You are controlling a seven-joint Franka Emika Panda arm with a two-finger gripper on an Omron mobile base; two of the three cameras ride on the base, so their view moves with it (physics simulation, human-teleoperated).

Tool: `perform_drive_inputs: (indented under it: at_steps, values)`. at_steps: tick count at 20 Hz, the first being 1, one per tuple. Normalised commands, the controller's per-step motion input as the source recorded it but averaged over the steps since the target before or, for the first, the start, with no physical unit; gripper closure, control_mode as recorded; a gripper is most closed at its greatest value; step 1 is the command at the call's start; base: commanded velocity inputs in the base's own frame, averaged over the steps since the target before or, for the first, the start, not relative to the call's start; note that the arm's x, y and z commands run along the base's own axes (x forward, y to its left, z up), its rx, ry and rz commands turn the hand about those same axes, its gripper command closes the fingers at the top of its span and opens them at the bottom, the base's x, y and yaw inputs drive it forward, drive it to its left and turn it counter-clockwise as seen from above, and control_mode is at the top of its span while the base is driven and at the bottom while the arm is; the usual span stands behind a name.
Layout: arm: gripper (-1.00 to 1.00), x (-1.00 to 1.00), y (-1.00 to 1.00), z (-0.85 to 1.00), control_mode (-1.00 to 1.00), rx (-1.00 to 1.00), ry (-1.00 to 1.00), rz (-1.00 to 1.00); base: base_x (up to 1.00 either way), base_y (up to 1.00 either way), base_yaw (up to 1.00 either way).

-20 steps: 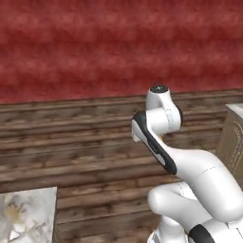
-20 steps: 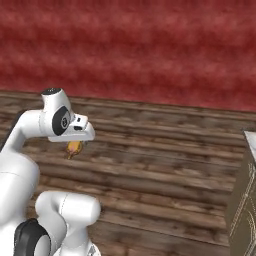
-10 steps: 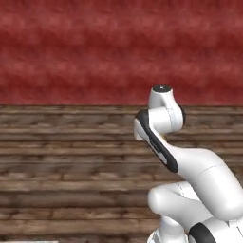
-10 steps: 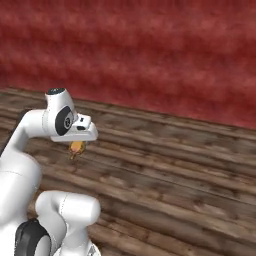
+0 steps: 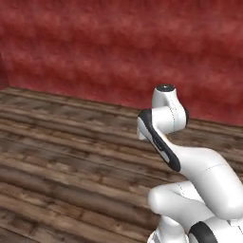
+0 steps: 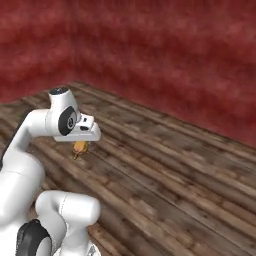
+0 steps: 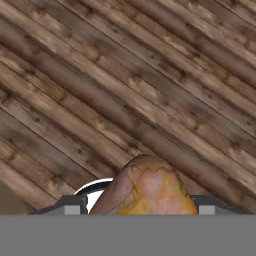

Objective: Take the chicken drumsticks from the pan and place one on each plate on the dining counter.

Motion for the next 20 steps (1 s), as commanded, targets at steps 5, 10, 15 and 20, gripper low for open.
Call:
perform_drive_inputs:
  at_steps: [5, 10, 15, 20]
  values:
    - [1.0, 0.0, 0.0, 0.0, 1.0, 0.0, 0.0, 0.0, 0.84, 0.07, 0.6]
    - [1.0, 0.0, 0.0, 0.0, 1.0, 0.0, 0.0, 0.0, 0.86, 0.08, 0.57]
    - [1.0, 0.0, 0.0, 0.0, 1.0, 0.0, 0.0, 0.0, 0.86, 0.09, 0.57]
    - [1.0, 0.0, 0.0, 0.0, 1.0, 0.0, 0.0, 0.0, 0.92, 0.06, 0.53]
